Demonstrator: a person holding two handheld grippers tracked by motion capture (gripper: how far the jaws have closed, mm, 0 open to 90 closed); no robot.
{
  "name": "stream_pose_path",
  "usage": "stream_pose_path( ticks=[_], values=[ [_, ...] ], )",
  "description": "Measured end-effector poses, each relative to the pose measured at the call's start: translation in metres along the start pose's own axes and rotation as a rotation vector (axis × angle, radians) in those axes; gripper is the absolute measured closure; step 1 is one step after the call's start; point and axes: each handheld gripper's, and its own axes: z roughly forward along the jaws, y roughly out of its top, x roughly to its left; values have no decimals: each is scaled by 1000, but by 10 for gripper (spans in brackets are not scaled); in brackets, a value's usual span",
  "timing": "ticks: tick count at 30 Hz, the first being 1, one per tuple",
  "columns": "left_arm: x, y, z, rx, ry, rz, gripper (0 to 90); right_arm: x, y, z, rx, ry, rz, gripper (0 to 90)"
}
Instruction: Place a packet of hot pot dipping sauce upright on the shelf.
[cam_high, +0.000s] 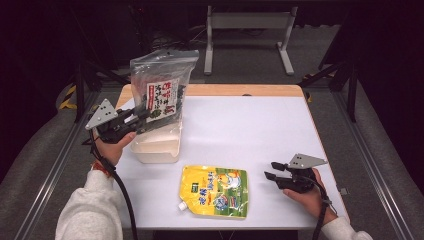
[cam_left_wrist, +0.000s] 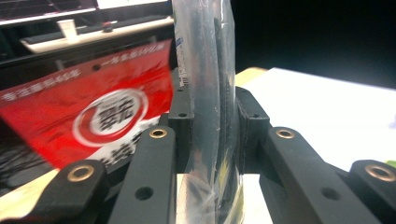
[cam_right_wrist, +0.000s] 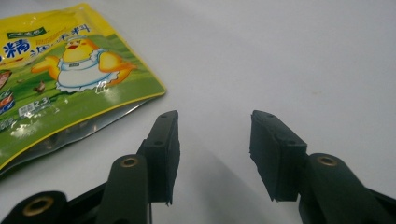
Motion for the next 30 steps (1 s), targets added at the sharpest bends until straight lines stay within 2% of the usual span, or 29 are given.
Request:
stream_pose_path(
  ticks=[2,3,5,8,9,11,13,20,21,30],
  values=[
    [3,-5,2,-1,2,2,731,2,-2,-1,11,2,-2,508],
    [4,-7,4,-2,8,18,731,3,-3,-2,19,5,-5,502],
    [6,-13,8,-9,-2,15,730,6,-5,-3,37,14,-16,492],
    [8,-19,12,-19,8,16,730,9,-8,-6,49,8,-24,491],
    [9,-22,15,-38,6,3,730,10,-9,-7,50,8,-22,491],
    [11,-27,19,-49,16,-14,729,10,-12,-9,56,5,-15,492],
    [15,-31,23,-61,8,-29,727,10,-14,-11,62,2,-10,494],
    [24,-46,29,-42,-15,-58,721,13,-16,-14,71,2,-13,489],
    [24,-48,29,-15,-27,-52,720,13,-16,-13,73,3,-12,488],
    [22,-52,24,18,-24,-45,716,14,-14,-11,76,15,-19,475]
  ],
)
